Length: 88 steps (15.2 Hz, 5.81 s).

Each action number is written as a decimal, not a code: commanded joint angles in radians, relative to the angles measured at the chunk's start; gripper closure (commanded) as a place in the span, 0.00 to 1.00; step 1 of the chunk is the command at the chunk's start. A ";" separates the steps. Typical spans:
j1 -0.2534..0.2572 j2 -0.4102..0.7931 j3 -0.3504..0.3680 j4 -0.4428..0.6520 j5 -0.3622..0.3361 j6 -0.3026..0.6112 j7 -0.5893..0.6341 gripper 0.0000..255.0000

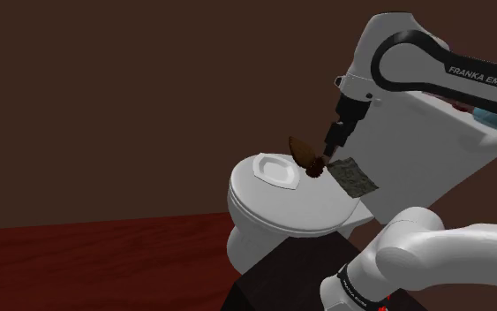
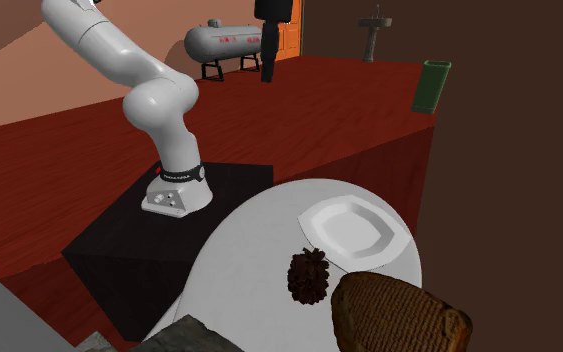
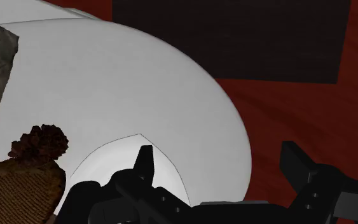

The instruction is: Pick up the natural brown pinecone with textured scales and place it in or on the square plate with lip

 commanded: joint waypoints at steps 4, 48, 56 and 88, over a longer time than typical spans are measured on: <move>-0.024 0.036 -0.055 -0.032 -0.043 0.078 -0.046 0.00; -0.149 0.864 -0.498 0.132 0.018 0.825 -0.546 1.00; -0.148 0.854 -0.497 0.136 0.012 0.813 -0.541 1.00; 0.033 0.731 -0.289 0.335 -0.018 0.466 -0.162 1.00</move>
